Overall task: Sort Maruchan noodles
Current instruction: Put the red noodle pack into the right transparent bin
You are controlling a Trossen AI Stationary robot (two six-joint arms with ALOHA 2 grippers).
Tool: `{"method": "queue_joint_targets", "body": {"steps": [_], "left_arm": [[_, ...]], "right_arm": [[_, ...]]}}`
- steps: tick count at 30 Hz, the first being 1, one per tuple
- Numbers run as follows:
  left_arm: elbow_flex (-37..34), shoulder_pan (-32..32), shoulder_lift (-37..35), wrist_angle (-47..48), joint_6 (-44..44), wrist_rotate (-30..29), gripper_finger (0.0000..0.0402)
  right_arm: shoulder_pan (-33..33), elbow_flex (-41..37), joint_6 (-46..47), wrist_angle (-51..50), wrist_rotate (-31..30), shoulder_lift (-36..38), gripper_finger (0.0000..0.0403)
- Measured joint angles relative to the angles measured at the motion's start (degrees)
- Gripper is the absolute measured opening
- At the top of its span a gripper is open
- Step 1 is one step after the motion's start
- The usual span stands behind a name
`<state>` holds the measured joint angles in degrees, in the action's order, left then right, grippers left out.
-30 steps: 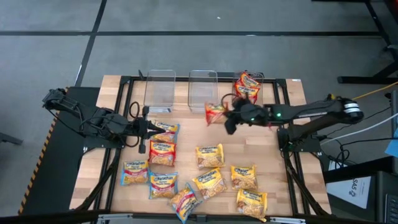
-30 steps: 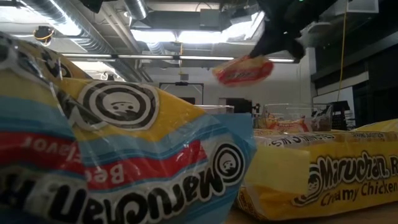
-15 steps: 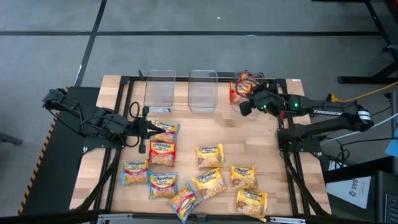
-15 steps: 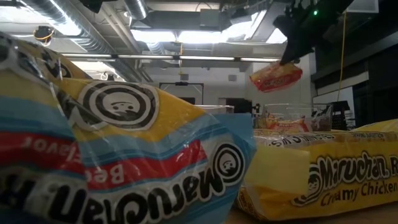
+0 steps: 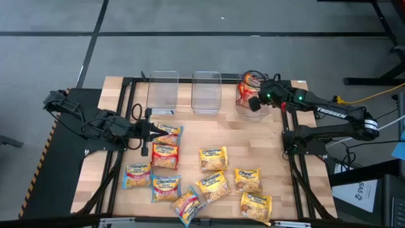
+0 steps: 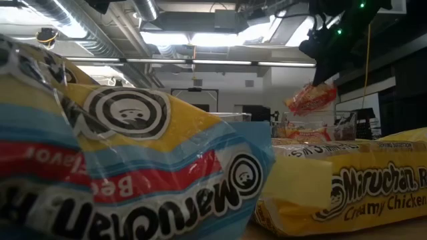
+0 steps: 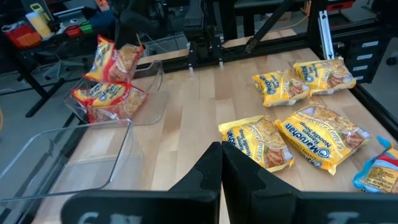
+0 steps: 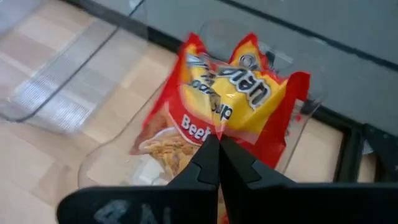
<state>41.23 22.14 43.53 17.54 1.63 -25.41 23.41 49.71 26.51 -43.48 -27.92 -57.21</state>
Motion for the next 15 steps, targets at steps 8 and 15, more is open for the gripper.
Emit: {"method": "queue_joint_targets", "body": {"steps": [8, 15], "left_arm": [[0.0, 0.0, 0.0, -0.02, -0.05, 0.0, 0.0], [0.0, 0.01, 0.01, -0.01, -1.35, 0.01, 0.0]], "right_arm": [[2.26, -7.13, -0.12, 4.81, 0.67, -0.07, 0.0], [2.22, -8.22, -3.12, 12.02, 3.48, -0.07, 0.0]]}}
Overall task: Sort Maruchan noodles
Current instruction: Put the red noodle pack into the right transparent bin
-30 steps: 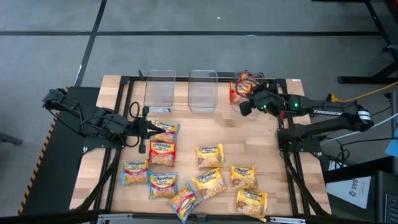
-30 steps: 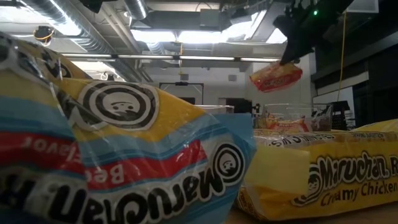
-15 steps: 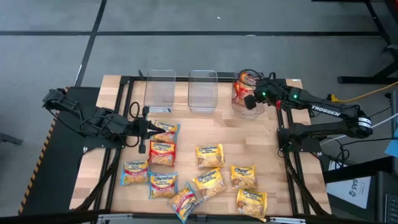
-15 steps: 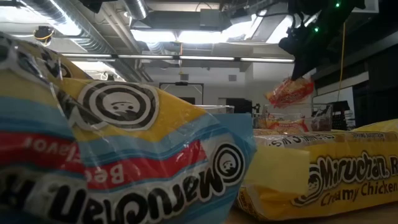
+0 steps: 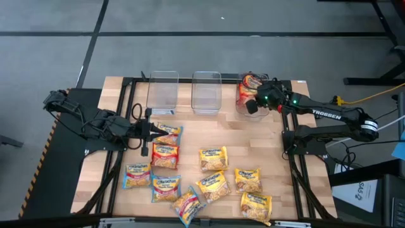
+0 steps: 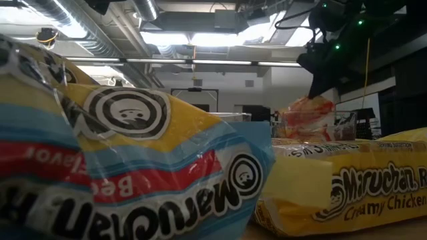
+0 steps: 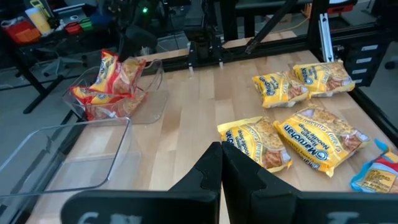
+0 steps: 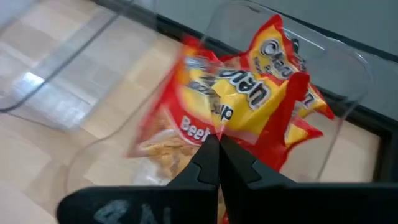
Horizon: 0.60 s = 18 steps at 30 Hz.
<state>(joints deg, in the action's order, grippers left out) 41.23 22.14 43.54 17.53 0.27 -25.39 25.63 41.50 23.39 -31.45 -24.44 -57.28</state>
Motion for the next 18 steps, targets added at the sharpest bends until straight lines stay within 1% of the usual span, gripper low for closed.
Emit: {"method": "queue_joint_targets", "body": {"steps": [10, 18], "left_arm": [[0.0, 0.0, 0.01, 0.0, -0.13, 0.0, 0.0], [-0.01, 0.0, 0.0, -0.01, -0.13, 0.01, 0.0]], "right_arm": [[-0.07, 0.0, -1.19, 1.43, -0.3, 0.0, 0.0004], [-0.07, 0.0, -1.31, 1.59, -0.47, 0.0, 0.0052]]}}
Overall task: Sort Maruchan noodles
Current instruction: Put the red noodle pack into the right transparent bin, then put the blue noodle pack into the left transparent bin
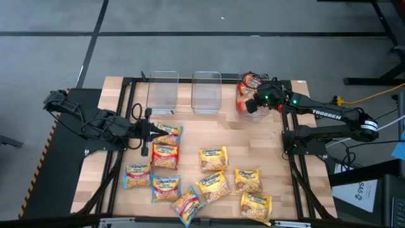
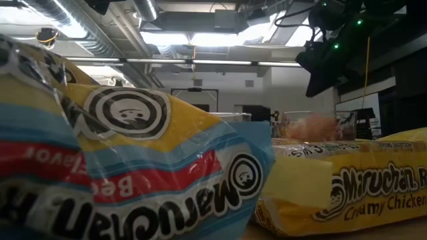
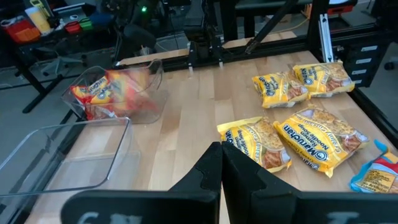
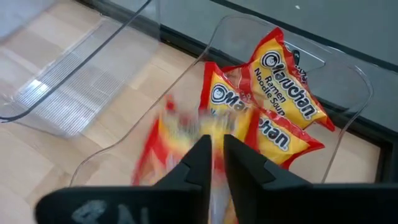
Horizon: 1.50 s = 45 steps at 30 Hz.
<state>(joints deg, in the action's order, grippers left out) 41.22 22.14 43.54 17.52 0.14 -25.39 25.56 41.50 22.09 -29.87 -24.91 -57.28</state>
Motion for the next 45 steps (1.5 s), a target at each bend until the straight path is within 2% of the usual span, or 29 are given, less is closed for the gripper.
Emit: {"method": "queue_joint_targets", "body": {"steps": [9, 14, 19, 21, 26, 31, 33, 36, 41, 45], "left_arm": [[0.01, 0.01, 0.01, 0.0, 0.0, -0.01, 0.0], [0.01, -0.01, 0.01, 0.0, 0.0, 0.0, 0.0], [0.01, 0.01, 0.01, 0.02, -0.07, 0.0, 0.0], [0.01, 0.0, 0.0, 0.02, -0.09, -0.01, 0.0], [0.01, 0.01, -0.01, 0.02, -0.13, 0.0, 0.0], [0.01, 0.0, 0.0, 0.02, -0.89, 0.0, 0.0], [0.01, 0.0, 0.0, 0.02, -1.61, -0.01, 0.0], [0.01, -0.01, 0.01, 0.02, -1.75, 0.0, 0.0], [0.01, -0.01, -0.01, 0.29, -5.66, 0.52, 0.0], [0.01, 0.03, -0.01, 4.1, -11.83, 4.83, 0.0]], "right_arm": [[0.0, 0.0, 0.69, 0.81, -1.61, 0.0, 0.0103], [-0.02, 0.0, 2.35, 6.23, -1.51, 0.02, 0.0107], [-0.02, 0.0, 5.8, 6.4, 0.6, 0.02, 0.0106], [-0.02, 0.0, 9.11, 5.53, 5.5, 0.02, 0.0106], [-0.07, -0.01, 9.06, 5.26, 19.88, 0.02, 0.0106], [-0.97, -0.01, 11.36, 7.12, 42.12, 0.02, 0.0106], [-3.77, 0.0, 12.32, 7.56, 47.1, 0.02, 0.0106], [-10.46, 0.0, 12.44, 8.37, 48.87, 0.02, 0.0106], [-24.74, 0.0, 13.59, 10.43, 47.13, 0.02, 0.0106], [-35.93, 0.0, 13.67, 9.05, 42.08, 0.02, 0.0106]]}}
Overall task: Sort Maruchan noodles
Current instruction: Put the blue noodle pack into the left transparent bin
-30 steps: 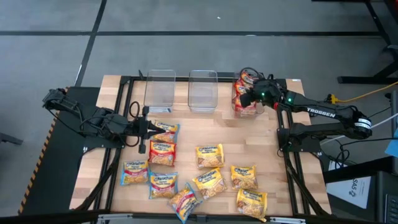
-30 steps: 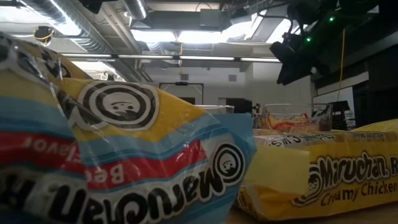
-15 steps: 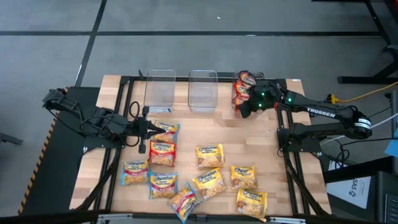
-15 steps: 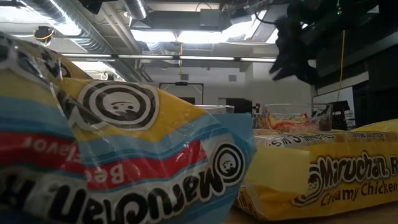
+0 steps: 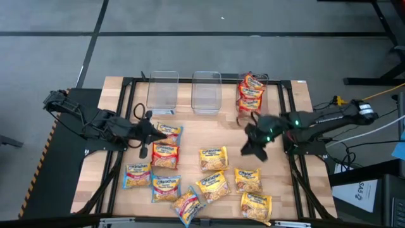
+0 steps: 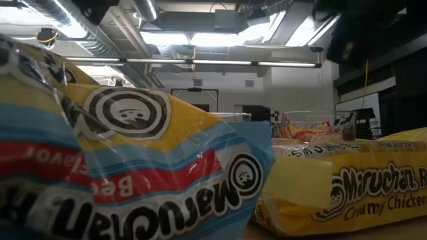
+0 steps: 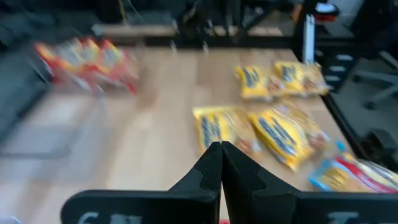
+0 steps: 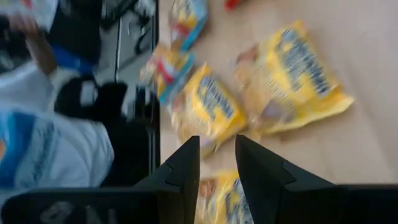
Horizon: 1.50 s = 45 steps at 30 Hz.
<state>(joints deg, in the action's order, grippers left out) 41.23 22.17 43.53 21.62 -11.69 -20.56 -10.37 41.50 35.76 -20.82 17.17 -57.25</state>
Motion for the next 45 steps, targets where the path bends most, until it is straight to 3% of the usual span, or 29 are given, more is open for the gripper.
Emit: {"method": "queue_joint_targets", "body": {"steps": [10, 16, 25, 32, 39, 45], "left_arm": [[0.0, 2.55, 1.41, 14.47, -20.08, 8.47, 0.0], [0.0, 6.08, 4.41, 17.02, -26.73, 7.41, 0.0], [0.0, 7.47, 15.47, 16.93, -30.0, -3.59, 0.0005], [0.0, 1.14, 22.07, 19.12, -30.27, -7.42, 0.0059], [0.0, -7.28, 24.29, 25.97, -38.33, -3.28, 0.0116], [-0.9, -12.53, 25.1, 28.72, -46.75, 1.8, 0.014]], "right_arm": [[-20.84, -0.02, 5.33, -0.76, -28.45, 0.0, 0.0106], [-26.76, -0.02, 7.77, -0.7, -38.16, 0.0, 0.0106], [-30.22, -0.02, 9.0, 0.17, -42.8, 0.0, 0.0106], [-30.14, -0.02, 9.0, 0.15, -42.56, 0.0, 0.0106], [-30.14, -0.02, 9.0, 0.16, -42.54, 0.0, 0.0106], [-30.14, -0.02, 8.97, 0.12, -42.46, 0.0, 0.0106]]}}
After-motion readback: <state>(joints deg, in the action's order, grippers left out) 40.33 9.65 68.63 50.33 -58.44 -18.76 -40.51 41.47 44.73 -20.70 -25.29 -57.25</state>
